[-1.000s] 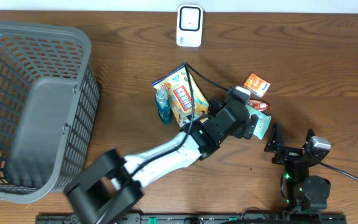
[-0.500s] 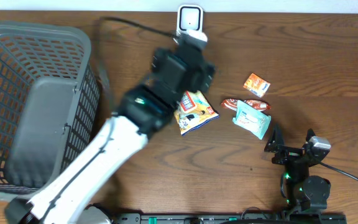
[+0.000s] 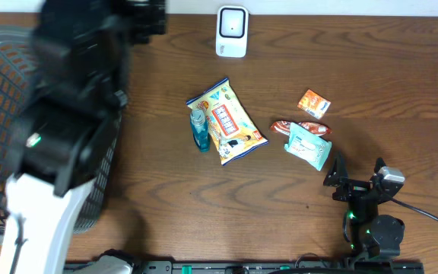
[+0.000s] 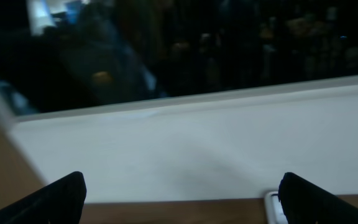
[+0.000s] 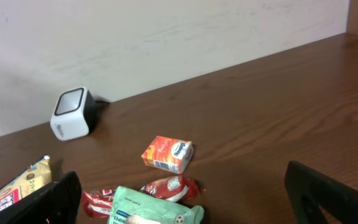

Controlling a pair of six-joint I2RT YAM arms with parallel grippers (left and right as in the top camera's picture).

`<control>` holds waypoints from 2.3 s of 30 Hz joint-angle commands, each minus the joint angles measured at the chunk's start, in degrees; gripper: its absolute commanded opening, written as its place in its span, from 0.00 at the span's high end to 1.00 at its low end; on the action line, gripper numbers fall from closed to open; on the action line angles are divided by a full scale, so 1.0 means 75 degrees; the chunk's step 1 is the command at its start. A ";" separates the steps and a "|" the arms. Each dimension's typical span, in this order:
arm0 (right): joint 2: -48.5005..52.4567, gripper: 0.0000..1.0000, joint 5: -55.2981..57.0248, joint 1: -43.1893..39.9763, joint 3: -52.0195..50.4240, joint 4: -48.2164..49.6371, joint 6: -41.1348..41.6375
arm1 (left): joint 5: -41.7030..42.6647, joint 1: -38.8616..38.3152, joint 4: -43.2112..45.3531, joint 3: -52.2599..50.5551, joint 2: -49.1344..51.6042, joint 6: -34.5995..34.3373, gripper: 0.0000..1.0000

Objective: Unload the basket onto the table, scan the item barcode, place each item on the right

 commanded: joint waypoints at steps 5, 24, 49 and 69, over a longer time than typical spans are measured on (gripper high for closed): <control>-0.0041 0.01 0.0067 0.0119 -0.0026 -0.0006 -0.0093 | -0.0131 0.0172 -0.0720 -0.0201 -0.1239 0.0102 0.01; -0.0041 0.01 0.0067 0.0119 -0.0026 -0.0006 -0.0096 | 0.1486 0.0181 0.1903 -0.4925 -0.5094 -0.0026 0.02; 0.0927 0.01 -0.5257 0.0131 -0.0026 0.0175 0.3660 | 0.4893 0.1218 0.1918 -0.5697 -0.8988 -0.1897 0.02; 0.0959 0.01 -0.6747 0.0128 -0.0026 0.0032 0.3739 | 0.5668 0.2127 0.1655 -0.5540 -1.0488 -0.1845 0.02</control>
